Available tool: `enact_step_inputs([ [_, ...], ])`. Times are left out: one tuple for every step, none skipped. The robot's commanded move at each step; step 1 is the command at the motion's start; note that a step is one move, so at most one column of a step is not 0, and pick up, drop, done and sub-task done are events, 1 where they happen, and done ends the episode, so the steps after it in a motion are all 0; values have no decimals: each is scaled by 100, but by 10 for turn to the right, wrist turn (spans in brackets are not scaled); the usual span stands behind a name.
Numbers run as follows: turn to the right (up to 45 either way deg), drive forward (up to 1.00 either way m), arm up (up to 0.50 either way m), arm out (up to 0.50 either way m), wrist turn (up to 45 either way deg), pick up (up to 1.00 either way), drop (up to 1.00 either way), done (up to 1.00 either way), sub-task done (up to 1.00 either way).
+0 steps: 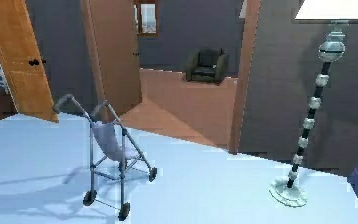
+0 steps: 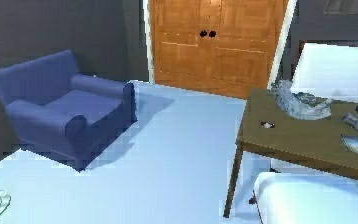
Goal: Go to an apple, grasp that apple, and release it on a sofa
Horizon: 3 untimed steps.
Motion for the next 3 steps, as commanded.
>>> enact_step_inputs([
  [0,15,0,0,0,0,0,0,0],
  [-450,0,0,0,0,0,0,0,0],
  [-150,0,0,0,0,0,0,0,0],
])
